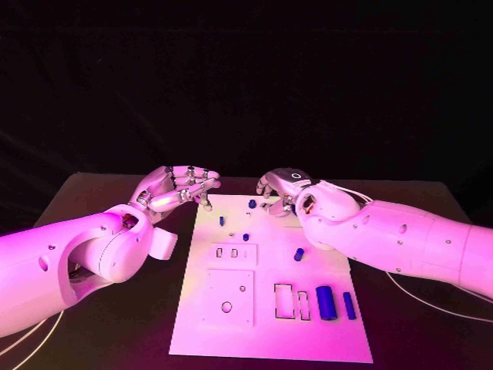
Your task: Assemble the parts on the task board
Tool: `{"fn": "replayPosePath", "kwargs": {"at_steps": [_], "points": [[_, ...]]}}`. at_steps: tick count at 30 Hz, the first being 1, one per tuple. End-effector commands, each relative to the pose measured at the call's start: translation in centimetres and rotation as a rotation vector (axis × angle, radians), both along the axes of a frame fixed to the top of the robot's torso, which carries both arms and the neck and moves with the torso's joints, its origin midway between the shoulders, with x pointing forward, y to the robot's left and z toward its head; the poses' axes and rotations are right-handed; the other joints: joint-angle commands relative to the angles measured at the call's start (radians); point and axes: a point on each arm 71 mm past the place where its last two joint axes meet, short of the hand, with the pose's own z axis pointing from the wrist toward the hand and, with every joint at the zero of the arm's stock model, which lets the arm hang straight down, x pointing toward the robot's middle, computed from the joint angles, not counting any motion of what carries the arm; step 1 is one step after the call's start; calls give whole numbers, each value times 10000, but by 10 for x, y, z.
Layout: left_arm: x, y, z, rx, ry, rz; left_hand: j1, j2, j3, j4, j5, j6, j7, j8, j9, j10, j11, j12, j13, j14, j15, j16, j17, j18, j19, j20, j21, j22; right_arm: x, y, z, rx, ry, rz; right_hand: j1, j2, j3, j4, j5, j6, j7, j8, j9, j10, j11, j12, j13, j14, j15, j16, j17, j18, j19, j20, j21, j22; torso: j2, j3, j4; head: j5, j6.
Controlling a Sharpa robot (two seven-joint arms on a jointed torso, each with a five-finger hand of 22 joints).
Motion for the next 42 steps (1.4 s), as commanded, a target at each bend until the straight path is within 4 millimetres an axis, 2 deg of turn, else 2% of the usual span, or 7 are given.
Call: {"fn": "replayPosePath", "kwargs": {"at_steps": [1, 6, 9, 12, 16, 25, 42], "points": [[0, 2, 2, -133, -40, -112, 25, 5, 60, 13, 1, -63, 19, -42, 14, -35, 12, -38, 15, -37, -12, -58, -21, 33, -93, 22, 71, 20, -5, -18, 6, 748, 264, -80, 36, -160, -98, 25, 10, 59, -41, -81, 20, 467, -89, 215, 128, 143, -44, 182, 208, 5, 168, -26, 140, 253, -37, 9, -85, -1, 30], [2, 6, 1, -124, -30, -13, 25, 5, 60, 13, 1, -63, 19, -42, 14, -35, 12, -38, 15, -37, -12, -58, -21, 33, -93, 22, 71, 20, -6, -53, 8, 1366, 1004, -421, 388, -350, -998, -103, 572, -404, -35, -399, -6, 1804, -265, 1301, 963, 319, -180, 670, 849, -143, 560, -145, 557, 937, -91, 27, -196, 20, 64], [2, 7, 1, -122, -23, 3, 16, -8, 70, 6, 2, -63, 17, -45, 22, -30, 13, -38, 17, -79, -5, -101, -45, 33, -157, 27, 92, 39, -4, -73, 4, 1670, 1818, -793, 693, -143, -2153, 19, 862, -557, -121, -256, 169, 1714, -362, 2553, 2284, 405, -267, 999, 1267, -224, 761, -245, 789, 1310, -114, 33, -227, 19, 82], [2, 8, 1, -119, -18, 14, 14, -10, 72, 5, 2, -63, 17, -46, 24, -30, 14, -38, 18, -88, -4, -112, -51, 33, -171, 29, 96, 42, -1, -86, 1, 1691, 2385, -1022, 1186, 365, -3562, 506, 1251, -941, -40, 30, 464, 1689, -288, 9644, 9001, 618, -112, 1886, 2581, -362, 1097, -213, 1189, 1954, -118, 50, -242, 34, 90], [3, 8, 0, -110, -5, 34, 6, -12, 76, 6, 1, -60, 17, -45, 28, -24, 14, -36, 20, -107, -1, -133, -63, 32, -202, 33, 103, 49, 6, -101, -4, 1764, 2970, -1447, 1402, 528, -4064, 1267, 1098, -1133, 90, 343, 626, 2850, -127, 13026, 12014, 787, -32, 2492, 3645, -508, 1430, -16, 1552, 2534, -118, 62, -244, 10, 98], [4, 9, -1, -90, 33, 46, 6, -12, 76, 6, 1, -60, 17, -45, 28, -24, 14, -36, 20, -107, -1, -133, -63, 32, -202, 33, 103, 49, 18, -104, -12, 1632, 3443, -1938, 1567, 590, -4031, 1551, 1212, -1305, 151, 443, 656, 3240, -34, 13734, 12640, 878, 61, 2756, 4176, -538, 1502, 56, 1628, 2654, -97, 44, -198, -116, 138], [5, 9, -1, -74, 69, 45, -11, -6, 87, 12, 2, -53, 19, -44, 36, -17, 15, -33, 22, -123, 2, -160, -80, 32, -246, 39, 122, 64, 18, -95, -17, 1474, 3565, -1869, 1608, 664, -3876, 1672, 1238, -1122, 125, 626, 709, 3341, -47, 13897, 12783, 903, 66, 2830, 4325, -538, 1502, 75, 1628, 2654, -101, 37, -205, -10, 47]]}}
